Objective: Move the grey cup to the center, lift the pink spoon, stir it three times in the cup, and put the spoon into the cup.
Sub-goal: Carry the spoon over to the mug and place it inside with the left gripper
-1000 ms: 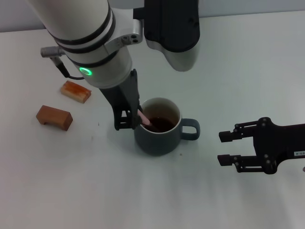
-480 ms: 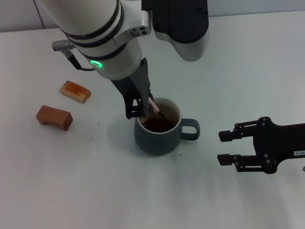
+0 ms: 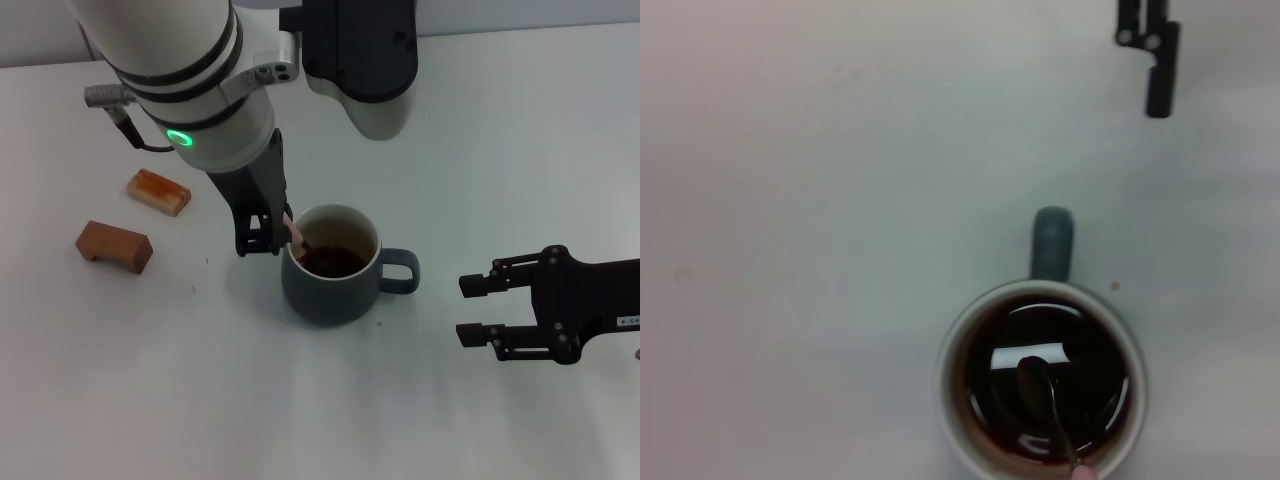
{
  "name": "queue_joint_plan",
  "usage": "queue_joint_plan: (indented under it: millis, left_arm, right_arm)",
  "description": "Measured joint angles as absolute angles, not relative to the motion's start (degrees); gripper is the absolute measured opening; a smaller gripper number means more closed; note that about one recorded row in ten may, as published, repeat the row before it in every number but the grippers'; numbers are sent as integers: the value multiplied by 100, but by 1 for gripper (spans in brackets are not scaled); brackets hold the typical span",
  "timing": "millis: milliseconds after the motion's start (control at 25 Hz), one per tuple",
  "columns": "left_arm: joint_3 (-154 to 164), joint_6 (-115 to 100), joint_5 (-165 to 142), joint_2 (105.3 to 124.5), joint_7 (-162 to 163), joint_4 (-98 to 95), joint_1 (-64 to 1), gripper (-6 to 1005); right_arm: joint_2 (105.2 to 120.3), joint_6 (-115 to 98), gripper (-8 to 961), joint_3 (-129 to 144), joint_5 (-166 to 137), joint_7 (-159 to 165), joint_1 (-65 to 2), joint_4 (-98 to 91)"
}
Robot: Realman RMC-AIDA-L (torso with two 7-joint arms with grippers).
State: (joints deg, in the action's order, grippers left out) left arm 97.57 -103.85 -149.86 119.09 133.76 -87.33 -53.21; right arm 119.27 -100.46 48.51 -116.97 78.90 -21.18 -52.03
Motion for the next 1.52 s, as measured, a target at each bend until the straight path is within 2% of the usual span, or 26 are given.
queue_joint_plan:
  millis: [1520]
  left_arm:
    - [9759, -10068, -14978, 11906, 13382, -8721, -5275, 130]
  right_arm:
    - [11918, -10026, 565, 4851, -11698, 7905, -2175, -5203]
